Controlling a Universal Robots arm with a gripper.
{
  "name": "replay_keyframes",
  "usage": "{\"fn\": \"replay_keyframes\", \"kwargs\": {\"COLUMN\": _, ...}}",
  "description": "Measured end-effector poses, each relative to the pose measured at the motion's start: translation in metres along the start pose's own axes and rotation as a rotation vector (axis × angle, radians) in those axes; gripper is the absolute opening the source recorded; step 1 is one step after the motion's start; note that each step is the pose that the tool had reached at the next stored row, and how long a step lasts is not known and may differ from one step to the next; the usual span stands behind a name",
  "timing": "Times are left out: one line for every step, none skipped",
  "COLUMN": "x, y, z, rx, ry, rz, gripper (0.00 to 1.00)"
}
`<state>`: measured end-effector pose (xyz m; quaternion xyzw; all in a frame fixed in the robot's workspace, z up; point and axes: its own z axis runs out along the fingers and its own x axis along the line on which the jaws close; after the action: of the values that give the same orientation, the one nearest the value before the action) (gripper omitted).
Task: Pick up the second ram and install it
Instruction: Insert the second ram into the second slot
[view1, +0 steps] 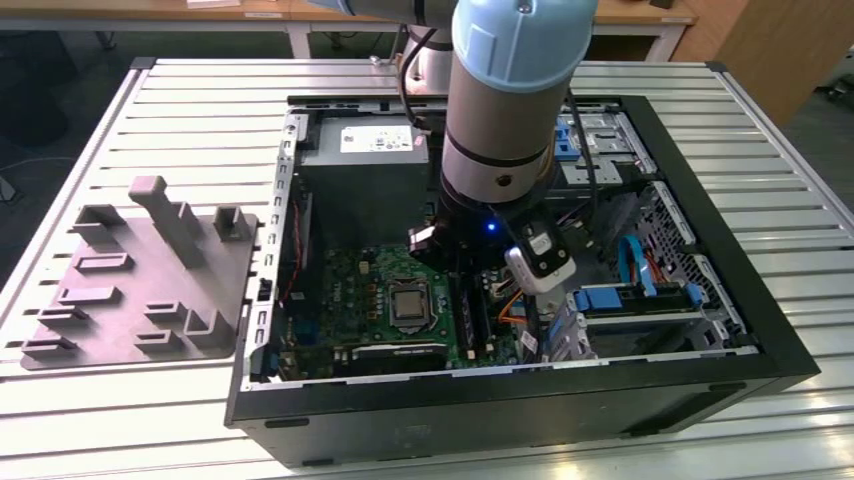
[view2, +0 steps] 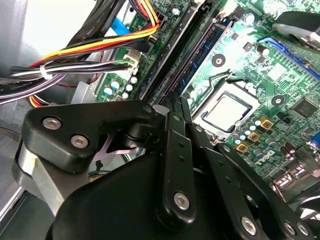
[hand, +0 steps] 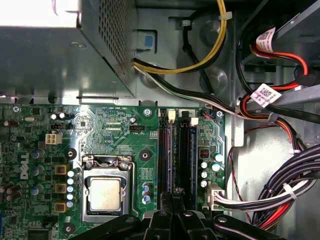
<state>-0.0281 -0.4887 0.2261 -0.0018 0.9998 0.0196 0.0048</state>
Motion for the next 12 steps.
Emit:
{"fn": "replay_keyframes", "kwargs": {"x": 0.0000, "y": 0.0000, "z": 0.0003, "rx": 0.0002, "ry": 0.0000, "rz": 0.000, "gripper": 0.11}}
{"fn": "replay_keyframes", "kwargs": {"x": 0.0000, "y": -0.0001, "z": 0.0004, "rx": 0.0005, "ry": 0.0002, "rz": 0.000, "gripper": 0.11}}
{"fn": "replay_keyframes", "kwargs": {"x": 0.0000, "y": -0.0001, "z": 0.0004, "rx": 0.0005, "ry": 0.0002, "rz": 0.000, "gripper": 0.11}}
{"fn": "replay_keyframes", "kwargs": {"x": 0.0000, "y": -0.0001, "z": 0.0004, "rx": 0.0006, "ry": 0.0002, "rz": 0.000, "gripper": 0.11}}
{"fn": "replay_keyframes", "kwargs": {"x": 0.0000, "y": -0.0001, "z": 0.0005, "rx": 0.0007, "ry": 0.0003, "rz": 0.000, "gripper": 0.11}}
{"fn": "replay_keyframes", "kwargs": {"x": 0.0000, "y": -0.0001, "z": 0.0009, "rx": 0.0004, "ry": 0.0001, "rz": 0.000, "gripper": 0.11}}
{"fn": "replay_keyframes", "kwargs": {"x": 0.0000, "y": -0.0001, "z": 0.0009, "rx": 0.0005, "ry": 0.0002, "rz": 0.000, "gripper": 0.11}}
{"fn": "replay_keyframes", "kwargs": {"x": 0.0000, "y": -0.0001, "z": 0.0009, "rx": 0.0005, "ry": 0.0002, "rz": 0.000, "gripper": 0.11}}
{"fn": "replay_keyframes", "kwargs": {"x": 0.0000, "y": -0.0001, "z": 0.0009, "rx": 0.0006, "ry": 0.0002, "rz": 0.000, "gripper": 0.11}}
{"fn": "replay_keyframes", "kwargs": {"x": 0.0000, "y": -0.0001, "z": 0.0010, "rx": 0.0006, "ry": 0.0002, "rz": 0.000, "gripper": 0.11}}
{"fn": "replay_keyframes", "kwargs": {"x": 0.0000, "y": -0.0001, "z": 0.0010, "rx": 0.0006, "ry": 0.0002, "rz": 0.002, "gripper": 0.11}}
{"fn": "replay_keyframes", "kwargs": {"x": 0.0000, "y": -0.0001, "z": 0.0010, "rx": 0.0006, "ry": -0.0001, "rz": 0.006, "gripper": 0.11}}
